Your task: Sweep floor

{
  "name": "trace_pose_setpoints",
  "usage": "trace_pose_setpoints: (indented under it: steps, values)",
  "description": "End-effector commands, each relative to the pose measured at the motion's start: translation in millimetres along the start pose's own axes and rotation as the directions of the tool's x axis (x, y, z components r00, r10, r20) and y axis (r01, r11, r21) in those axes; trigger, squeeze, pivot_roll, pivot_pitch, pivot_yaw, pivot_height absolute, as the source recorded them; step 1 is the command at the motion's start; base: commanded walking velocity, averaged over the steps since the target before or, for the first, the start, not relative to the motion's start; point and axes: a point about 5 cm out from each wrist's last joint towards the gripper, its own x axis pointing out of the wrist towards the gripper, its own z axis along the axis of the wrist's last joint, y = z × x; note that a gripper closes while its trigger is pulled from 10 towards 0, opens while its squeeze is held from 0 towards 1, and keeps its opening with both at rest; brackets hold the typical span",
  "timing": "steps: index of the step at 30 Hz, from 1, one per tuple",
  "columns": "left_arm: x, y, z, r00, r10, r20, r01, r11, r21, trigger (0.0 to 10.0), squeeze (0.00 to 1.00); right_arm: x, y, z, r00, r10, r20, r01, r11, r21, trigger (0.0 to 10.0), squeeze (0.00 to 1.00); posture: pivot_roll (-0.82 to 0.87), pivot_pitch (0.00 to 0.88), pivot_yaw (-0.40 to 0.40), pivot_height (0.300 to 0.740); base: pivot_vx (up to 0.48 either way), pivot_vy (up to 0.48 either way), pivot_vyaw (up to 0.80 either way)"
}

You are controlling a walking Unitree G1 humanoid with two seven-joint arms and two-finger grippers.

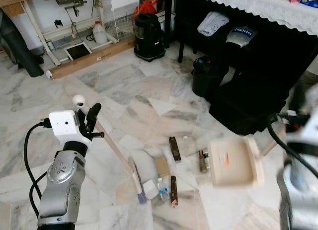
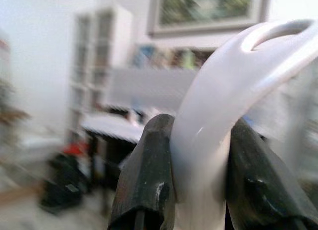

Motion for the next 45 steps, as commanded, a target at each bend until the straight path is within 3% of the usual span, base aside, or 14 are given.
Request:
trace_pose_setpoints:
  steps: [1, 3, 10, 14, 21, 24, 25, 27, 30, 34, 35, 37, 41, 45]
  values:
    - [4.4, 1.4, 10, 0.999, -0.003, 0.04, 0.003, 1.0, 0.015, 10.0, 0.0, 8.9, 21.8, 6, 0.997, 0.076, 0.03, -0.077, 0.997, 0.028, 10.0, 0.0, -0.06, 0.074, 0.021, 0.74, 0.0, 0.0, 0.0]
    - [5.6, -0.4, 10, 0.999, -0.003, 0.045, 0.003, 1.0, 0.008, 10.0, 0.0, 26.1, 46.4, 4, 0.994, 0.112, 0.0, -0.112, 0.989, 0.094, 10.0, 0.0, -0.06, 0.074, 0.021, 0.74, 0.0, 0.0, 0.0]
    - [6.8, -6.1, 8, 0.999, -0.013, 0.046, 0.013, 1.0, 0.0, 10.0, 0.0, 45.8, 71.1, -3, 0.984, 0.176, -0.022, -0.172, 0.979, 0.113, 10.0, 0.0, -0.06, 0.074, 0.022, 0.74, 0.0, 0.0, 0.0]
    - [7.8, -8.2, 6, 0.999, -0.015, 0.05, 0.015, 1.0, 0.001, 10.0, 0.0, 42.9, 84.0, -29, 0.969, 0.234, -0.078, -0.215, 0.956, 0.198, 10.0, 0.0, -0.05, 0.076, 0.013, 0.74, 0.0, 0.0, 0.0]
    - [5.6, -7.9, 7, 0.999, -0.013, 0.051, 0.013, 1.0, 0.007, 10.0, 0.0, 30.4, 74.4, -66, 0.96, 0.19, -0.205, -0.158, 0.974, 0.164, 10.0, 0.0, -0.04, 0.084, 0.012, 0.74, 0.0, 0.0, 0.0]
    - [4.2, -7.9, 7, 0.999, -0.015, 0.05, 0.014, 1.0, 0.013, 10.0, 0.0, 23.7, 76.7, -72, 0.952, 0.225, -0.209, -0.214, 0.974, 0.073, 10.0, 0.0, -0.04, 0.085, 0.013, 0.74, 0.0, 0.0, 0.0]
    - [3.1, -6.9, 8, 0.999, -0.014, 0.051, 0.013, 1.0, 0.017, 10.0, 0.0, 22.7, 74.7, -75, 0.949, 0.207, -0.24, -0.223, 0.974, -0.041, 10.0, 0.0, -0.03, 0.089, 0.015, 0.74, 0.0, 0.0, 0.0]
    - [2.1, -6.5, 9, 0.998, -0.014, 0.053, 0.013, 1.0, 0.02, 10.0, 0.0, 23.5, 71.9, -70, 0.956, 0.198, -0.217, -0.208, 0.978, -0.025, 10.0, 0.0, -0.03, 0.089, 0.013, 0.74, 0.0, 0.0, 0.0]
    - [1.4, -5.3, 9, 0.999, -0.013, 0.052, 0.012, 1.0, 0.024, 10.0, 0.0, 26.5, 64.3, -64, 0.964, 0.174, -0.201, -0.197, 0.975, -0.1, 10.0, 0.0, -0.03, 0.089, 0.016, 0.74, 0.0, 0.0, 0.0]
    - [1.5, -6.8, 8, 0.999, -0.017, 0.05, 0.015, 1.0, 0.023, 10.0, 0.0, 20.8, 61.4, -73, 0.956, 0.176, -0.236, -0.188, 0.982, -0.03, 10.0, 0.0, -0.04, 0.088, 0.015, 0.74, 0.0, 0.0, 0.0]
    - [1.6, -8.1, 9, 0.998, -0.019, 0.053, 0.017, 1.0, 0.022, 10.0, 0.0, 17.9, 69.5, -59, 0.959, 0.24, -0.149, -0.228, 0.969, 0.093, 10.0, 0.0, -0.04, 0.088, 0.015, 0.74, 0.0, 0.0, 0.0]
    - [1.6, -8.4, 10, 0.998, -0.018, 0.056, 0.017, 1.0, 0.021, 10.0, 0.0, 16.2, 73.5, -45, 0.959, 0.277, -0.061, -0.267, 0.953, 0.141, 10.0, 0.0, -0.04, 0.088, 0.015, 0.74, 0.0, 0.0, 0.0]
    - [0.2, -8.2, 10, 0.998, -0.019, 0.057, 0.018, 1.0, 0.023, 10.0, 0.0, 15.7, 61.5, -18, 0.974, 0.219, 0.052, -0.225, 0.964, 0.14, 10.0, 0.0, -0.03, 0.089, 0.017, 0.74, 0.0, 0.0, 0.0]
    - [-0.7, -7.4, 9, 0.998, -0.019, 0.052, 0.018, 1.0, 0.024, 10.0, 0.0, 17.6, 40.2, -15, 0.988, 0.147, 0.035, -0.151, 0.978, 0.144, 10.0, 0.0, -0.04, 0.093, 0.023, 0.74, 0.0, 0.0, 0.0]
